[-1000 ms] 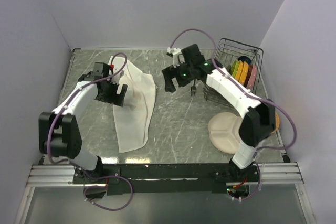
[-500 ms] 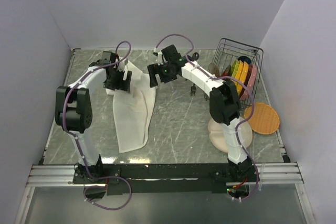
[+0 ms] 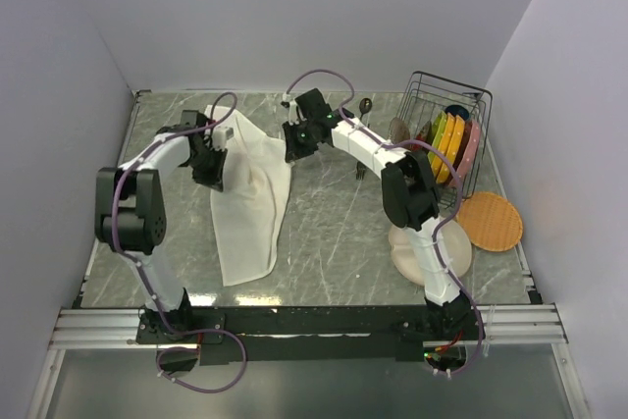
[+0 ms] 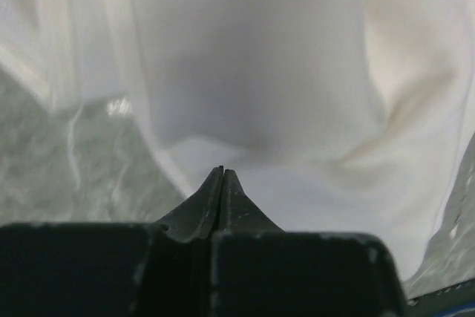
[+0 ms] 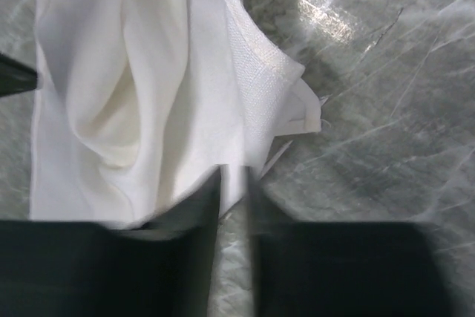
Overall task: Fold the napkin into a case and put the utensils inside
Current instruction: Pick up the crumpled napkin from the corner of the board.
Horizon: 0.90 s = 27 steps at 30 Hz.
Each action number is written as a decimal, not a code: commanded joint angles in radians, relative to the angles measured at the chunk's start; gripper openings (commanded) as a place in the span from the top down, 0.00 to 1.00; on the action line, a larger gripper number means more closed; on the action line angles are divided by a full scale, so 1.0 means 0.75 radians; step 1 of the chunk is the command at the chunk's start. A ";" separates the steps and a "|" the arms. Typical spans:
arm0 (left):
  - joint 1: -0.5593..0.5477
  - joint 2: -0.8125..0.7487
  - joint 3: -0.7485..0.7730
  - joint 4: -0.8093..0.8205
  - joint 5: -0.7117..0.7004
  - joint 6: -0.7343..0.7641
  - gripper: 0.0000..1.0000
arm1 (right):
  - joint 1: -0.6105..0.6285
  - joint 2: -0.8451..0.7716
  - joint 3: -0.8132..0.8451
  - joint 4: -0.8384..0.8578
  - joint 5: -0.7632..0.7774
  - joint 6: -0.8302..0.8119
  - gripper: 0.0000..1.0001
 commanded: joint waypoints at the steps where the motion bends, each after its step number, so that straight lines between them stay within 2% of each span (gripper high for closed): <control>1: 0.070 -0.233 -0.113 -0.105 -0.020 0.133 0.99 | 0.005 0.001 0.061 0.049 -0.023 0.015 1.00; 4: 0.143 -0.347 -0.168 -0.126 0.002 0.180 0.96 | 0.001 -0.037 0.016 0.067 -0.006 0.019 1.00; 5: 0.150 -0.364 -0.164 -0.120 0.003 0.178 0.69 | 0.001 -0.050 -0.016 0.087 -0.006 0.023 1.00; 7: 0.152 -0.395 -0.128 -0.085 0.019 0.132 0.32 | 0.001 -0.082 -0.041 0.114 0.000 0.052 0.98; 8: 0.148 -0.395 -0.109 -0.041 0.031 0.103 0.10 | 0.001 -0.085 -0.039 0.122 -0.006 0.058 0.62; 9: 0.139 -0.370 -0.058 -0.012 0.037 0.068 0.04 | 0.003 -0.083 -0.033 0.124 -0.004 0.064 0.34; 10: 0.131 -0.344 -0.030 0.015 0.029 0.005 0.01 | 0.001 -0.083 -0.025 0.122 0.040 0.079 0.11; 11: 0.121 -0.313 0.005 0.048 0.017 -0.024 0.01 | 0.003 -0.068 -0.002 0.122 0.059 0.081 0.00; 16: 0.002 -0.002 0.294 0.081 -0.098 -0.198 0.03 | -0.007 0.011 0.116 0.094 0.155 0.079 0.00; 20: -0.065 0.235 0.557 0.038 -0.281 -0.206 0.07 | -0.007 0.058 0.123 0.133 0.119 0.099 0.00; 22: -0.071 0.327 0.613 0.042 -0.290 -0.208 0.07 | -0.007 0.079 0.131 0.147 0.098 0.105 0.00; 25: -0.071 0.405 0.682 0.058 -0.247 -0.198 0.09 | -0.007 0.120 0.145 0.145 0.067 0.105 0.03; 27: -0.073 0.444 0.715 0.028 -0.190 -0.188 0.17 | -0.009 0.140 0.147 0.145 0.039 0.103 0.18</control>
